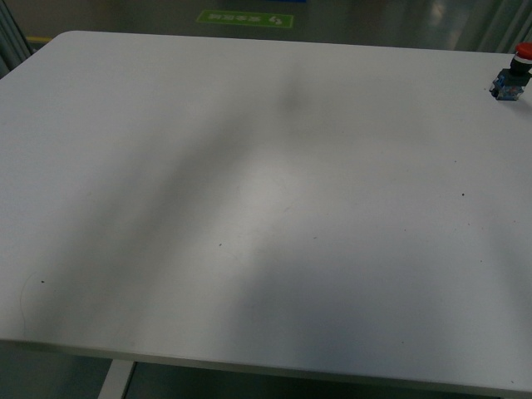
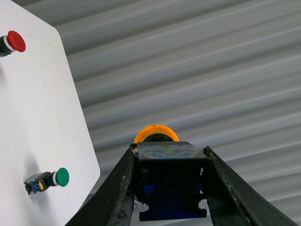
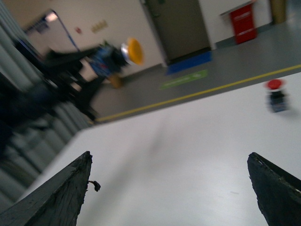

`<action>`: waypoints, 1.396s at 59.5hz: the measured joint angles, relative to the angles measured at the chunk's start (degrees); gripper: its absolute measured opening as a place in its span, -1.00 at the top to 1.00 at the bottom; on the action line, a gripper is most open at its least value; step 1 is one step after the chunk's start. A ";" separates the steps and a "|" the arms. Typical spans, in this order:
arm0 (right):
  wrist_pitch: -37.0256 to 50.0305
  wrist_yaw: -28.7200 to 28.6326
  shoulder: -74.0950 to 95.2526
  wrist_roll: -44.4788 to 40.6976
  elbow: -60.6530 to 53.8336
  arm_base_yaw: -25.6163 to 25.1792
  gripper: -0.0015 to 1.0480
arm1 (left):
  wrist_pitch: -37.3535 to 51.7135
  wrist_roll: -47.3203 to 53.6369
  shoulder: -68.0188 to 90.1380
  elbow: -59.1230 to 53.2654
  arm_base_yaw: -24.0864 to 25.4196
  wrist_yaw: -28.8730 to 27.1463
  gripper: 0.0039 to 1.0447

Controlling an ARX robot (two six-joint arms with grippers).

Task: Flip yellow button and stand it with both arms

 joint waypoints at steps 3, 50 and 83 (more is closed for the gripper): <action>5.42 0.55 8.15 6.25 4.11 2.99 -0.86 | 0.00 0.02 0.02 0.00 0.00 0.00 0.33; 5.64 0.11 54.27 22.82 39.21 4.46 -0.86 | 0.00 0.02 0.00 0.00 -0.02 0.00 0.33; 7.37 -6.40 58.64 32.54 40.13 -2.56 -0.86 | 0.00 0.02 0.00 0.00 0.00 -0.02 0.33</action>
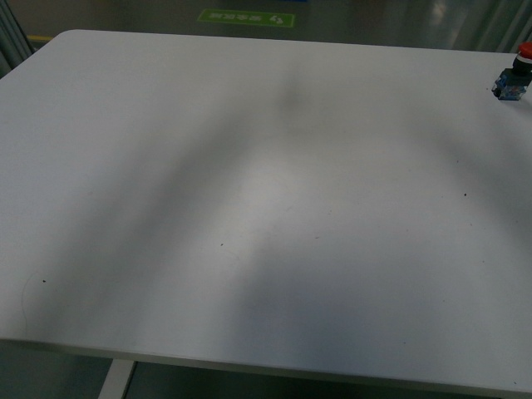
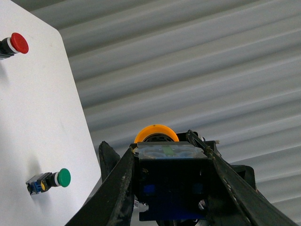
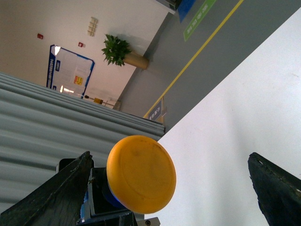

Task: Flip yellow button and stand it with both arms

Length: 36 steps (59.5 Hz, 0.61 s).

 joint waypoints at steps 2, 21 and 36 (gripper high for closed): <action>0.00 -0.17 0.02 0.50 0.11 -0.11 -0.86 | 0.00 0.00 0.00 0.00 0.00 0.00 0.33; -0.35 -1.57 0.20 2.82 1.55 0.31 -0.86 | 0.00 0.00 0.00 0.00 0.00 0.00 0.33; -0.42 -1.49 0.57 2.95 1.84 0.68 -0.86 | 0.00 0.02 0.00 0.00 0.00 0.02 0.33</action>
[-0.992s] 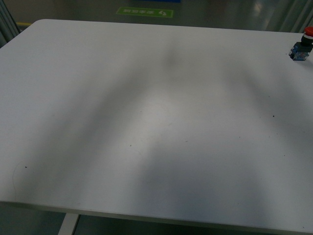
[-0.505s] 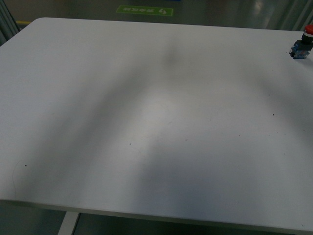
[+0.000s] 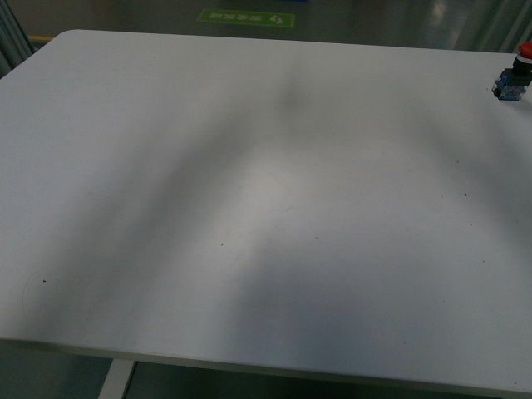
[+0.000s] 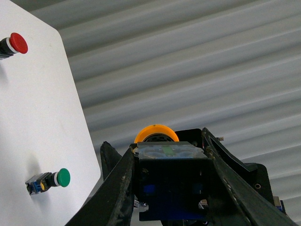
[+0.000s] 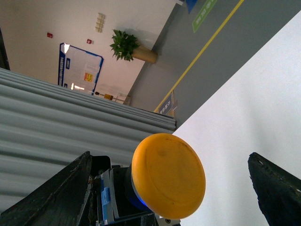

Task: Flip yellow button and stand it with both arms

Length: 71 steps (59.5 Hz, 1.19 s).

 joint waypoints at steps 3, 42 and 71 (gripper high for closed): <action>0.00 0.04 0.09 -0.02 0.07 0.00 -0.86 | 0.00 0.00 0.00 0.00 0.00 0.00 0.33; 0.37 1.38 0.33 3.45 0.72 1.53 0.29 | -0.02 -0.42 0.00 0.00 0.00 -0.02 0.33; 1.20 1.42 1.27 2.95 0.74 1.66 0.34 | -0.02 -0.15 0.00 0.00 0.00 -0.02 -0.62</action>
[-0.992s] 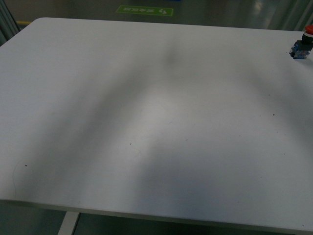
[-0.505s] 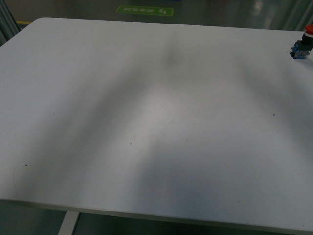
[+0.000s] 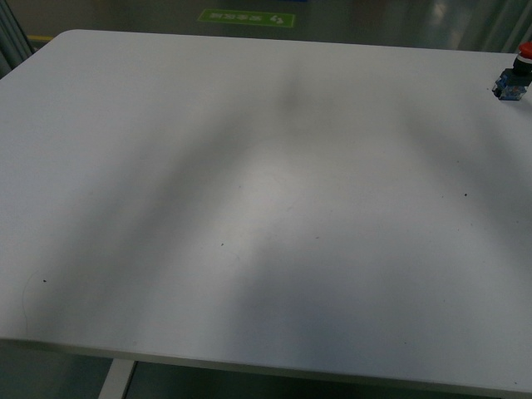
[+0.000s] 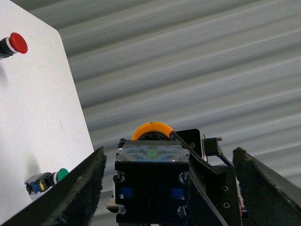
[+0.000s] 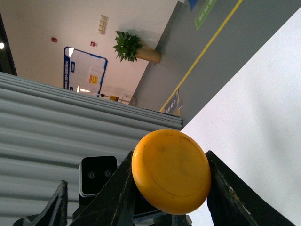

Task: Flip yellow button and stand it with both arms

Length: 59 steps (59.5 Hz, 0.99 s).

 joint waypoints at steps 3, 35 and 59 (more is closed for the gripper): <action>0.02 0.00 0.02 0.00 0.00 0.00 0.34 | 0.00 0.00 0.00 0.00 0.00 0.00 -0.79; 0.11 -0.13 0.72 -0.57 1.22 -3.30 0.34 | 0.00 0.13 0.00 0.00 0.00 0.02 -0.87; -1.86 -1.22 2.62 -3.21 4.59 -7.87 0.34 | -7.91 11.06 -3.10 -2.71 -1.46 -21.05 -0.70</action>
